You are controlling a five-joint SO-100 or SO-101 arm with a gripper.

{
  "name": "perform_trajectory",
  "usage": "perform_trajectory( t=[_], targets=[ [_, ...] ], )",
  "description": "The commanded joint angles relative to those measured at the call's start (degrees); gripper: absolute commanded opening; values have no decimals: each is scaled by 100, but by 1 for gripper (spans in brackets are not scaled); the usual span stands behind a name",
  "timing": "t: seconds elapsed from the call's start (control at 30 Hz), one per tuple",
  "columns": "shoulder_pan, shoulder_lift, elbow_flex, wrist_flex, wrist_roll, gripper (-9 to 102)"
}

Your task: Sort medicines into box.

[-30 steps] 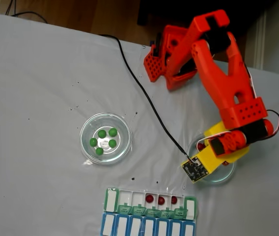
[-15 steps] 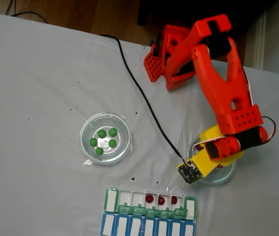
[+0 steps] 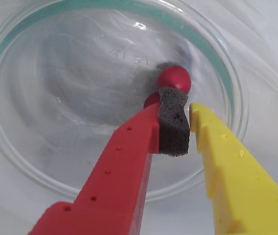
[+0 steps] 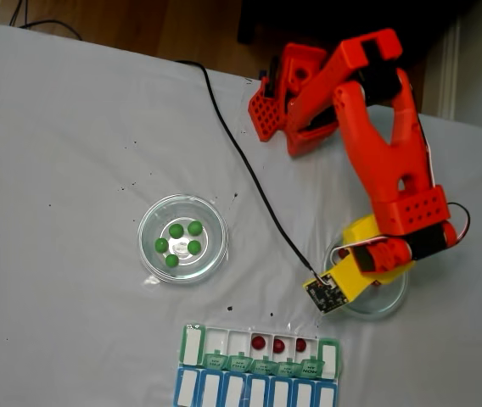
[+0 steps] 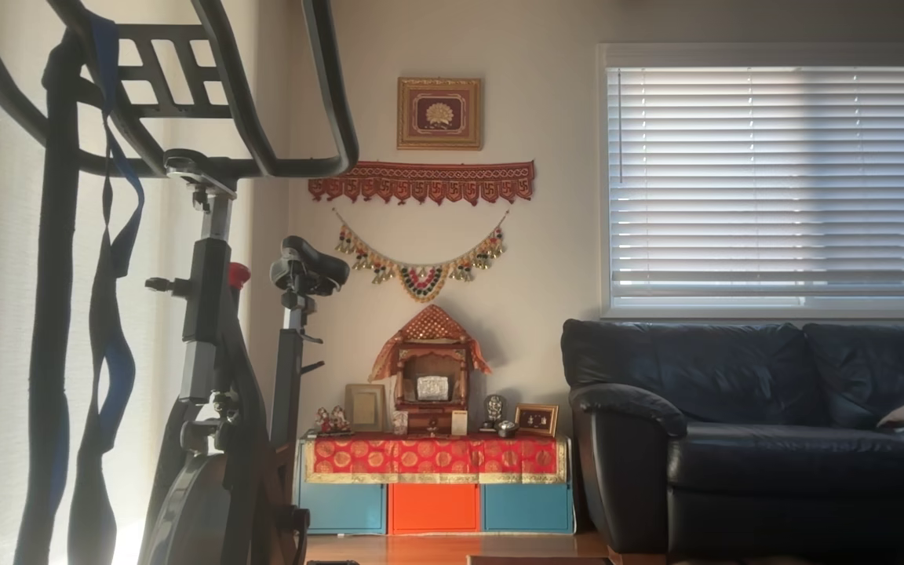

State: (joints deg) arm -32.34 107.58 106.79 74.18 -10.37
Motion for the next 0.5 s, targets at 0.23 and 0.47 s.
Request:
perform_trajectory(
  t=[0.23,0.47],
  targets=[
    [-220,281,0,-167,589,2],
    [-325,360,132,-281,888,4]
  ],
)
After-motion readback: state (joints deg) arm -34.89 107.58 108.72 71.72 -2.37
